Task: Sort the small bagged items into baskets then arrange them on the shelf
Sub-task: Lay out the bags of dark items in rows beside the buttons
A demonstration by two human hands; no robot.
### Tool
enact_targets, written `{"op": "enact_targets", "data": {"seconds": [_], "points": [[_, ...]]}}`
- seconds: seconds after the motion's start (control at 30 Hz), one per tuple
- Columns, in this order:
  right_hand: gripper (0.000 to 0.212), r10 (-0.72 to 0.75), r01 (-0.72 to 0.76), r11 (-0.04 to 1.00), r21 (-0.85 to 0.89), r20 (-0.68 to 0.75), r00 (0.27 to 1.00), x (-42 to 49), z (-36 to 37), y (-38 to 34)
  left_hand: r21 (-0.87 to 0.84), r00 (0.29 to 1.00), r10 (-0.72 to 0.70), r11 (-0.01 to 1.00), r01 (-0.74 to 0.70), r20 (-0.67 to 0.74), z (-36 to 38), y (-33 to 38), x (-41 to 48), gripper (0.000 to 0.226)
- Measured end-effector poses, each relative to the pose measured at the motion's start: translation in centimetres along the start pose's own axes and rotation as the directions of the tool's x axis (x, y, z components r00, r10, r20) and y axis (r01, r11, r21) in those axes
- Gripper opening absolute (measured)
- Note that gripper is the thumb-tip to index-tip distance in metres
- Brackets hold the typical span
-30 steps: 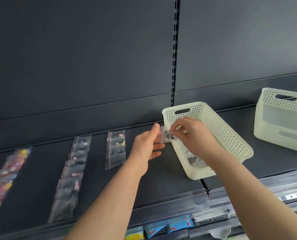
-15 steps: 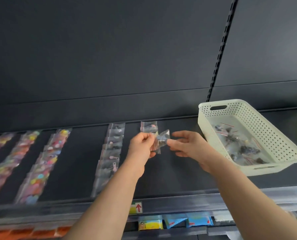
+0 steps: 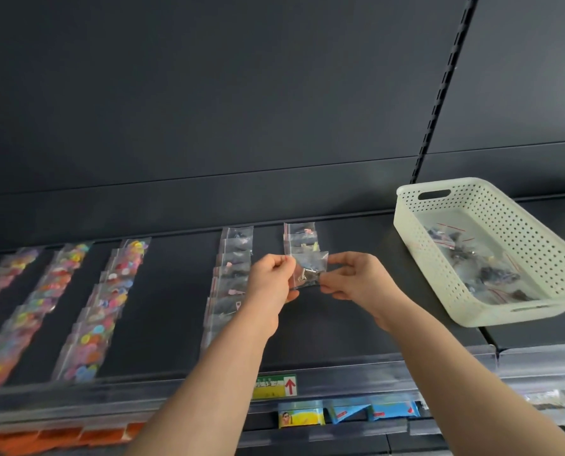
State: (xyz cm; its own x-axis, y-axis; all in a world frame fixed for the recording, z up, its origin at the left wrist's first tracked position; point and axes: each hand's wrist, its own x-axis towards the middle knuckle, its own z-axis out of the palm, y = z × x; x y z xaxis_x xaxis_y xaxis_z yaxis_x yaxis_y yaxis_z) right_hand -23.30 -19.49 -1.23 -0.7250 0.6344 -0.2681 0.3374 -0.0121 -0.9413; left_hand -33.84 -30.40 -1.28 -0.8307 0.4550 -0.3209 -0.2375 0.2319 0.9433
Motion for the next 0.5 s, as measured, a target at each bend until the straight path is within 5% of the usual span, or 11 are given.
{"op": "enact_targets", "data": {"seconds": [0.3,0.4,0.5], "points": [[0.029,0.051,-0.047,0.998,-0.050,0.064,0.997,-0.7,-0.3,0.9,0.092,1.000,0.012,0.996,-0.010,-0.014,0.2,-0.7,0.2,0.012],[0.011,0.036,-0.035,0.999,0.018,-0.038,0.999,-0.5,0.0,1.4,0.193,0.999,-0.005,0.981,-0.002,0.037,-0.2,-0.9,0.2,0.011],[0.006,0.011,-0.025,0.992,-0.120,-0.117,0.993,-0.1,0.5,2.5,0.310,0.999,-0.003,0.951,-0.011,0.045,-0.8,-1.8,0.2,0.012]]}}
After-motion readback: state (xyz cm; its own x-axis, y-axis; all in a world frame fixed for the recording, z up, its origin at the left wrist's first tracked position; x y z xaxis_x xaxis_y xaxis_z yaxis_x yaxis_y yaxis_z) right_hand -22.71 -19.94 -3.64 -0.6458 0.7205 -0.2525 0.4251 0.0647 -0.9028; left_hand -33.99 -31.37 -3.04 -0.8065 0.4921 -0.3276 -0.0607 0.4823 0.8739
